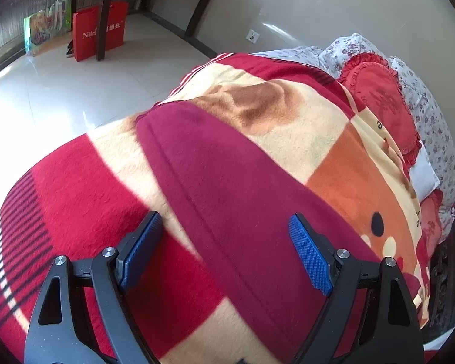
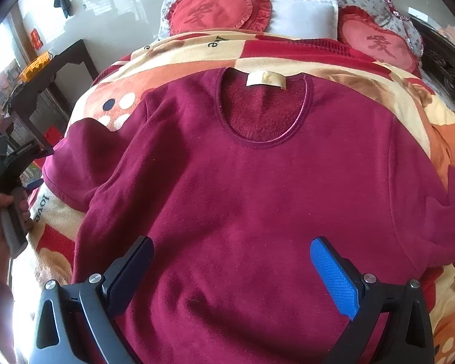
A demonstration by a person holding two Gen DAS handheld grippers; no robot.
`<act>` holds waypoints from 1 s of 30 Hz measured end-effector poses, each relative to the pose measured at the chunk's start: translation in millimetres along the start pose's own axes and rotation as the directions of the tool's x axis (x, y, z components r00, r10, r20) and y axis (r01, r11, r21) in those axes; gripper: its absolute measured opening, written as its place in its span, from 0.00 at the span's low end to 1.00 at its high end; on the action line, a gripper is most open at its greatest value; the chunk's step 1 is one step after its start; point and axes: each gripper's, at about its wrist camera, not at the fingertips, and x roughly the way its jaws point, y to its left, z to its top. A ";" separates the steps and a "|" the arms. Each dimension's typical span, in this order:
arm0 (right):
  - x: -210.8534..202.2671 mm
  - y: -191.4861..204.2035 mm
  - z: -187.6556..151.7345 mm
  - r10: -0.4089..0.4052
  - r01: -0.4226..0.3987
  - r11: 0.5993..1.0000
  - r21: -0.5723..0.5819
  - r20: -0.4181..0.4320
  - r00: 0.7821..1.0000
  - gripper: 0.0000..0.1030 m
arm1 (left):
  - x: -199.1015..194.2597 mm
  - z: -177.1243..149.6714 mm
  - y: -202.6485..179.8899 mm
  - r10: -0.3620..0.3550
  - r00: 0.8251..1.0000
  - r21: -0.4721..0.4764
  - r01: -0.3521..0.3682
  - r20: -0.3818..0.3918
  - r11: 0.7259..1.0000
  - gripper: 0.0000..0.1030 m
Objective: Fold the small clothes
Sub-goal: 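Grasp the sweatshirt sleeve with the left tool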
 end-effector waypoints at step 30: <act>-39.6 -110.9 -15.2 -0.090 0.070 0.965 0.253 0.069 0.994 1.00 | -69.2 -265.5 -241.0 -0.265 0.910 0.683 0.415 -0.319 0.601 0.22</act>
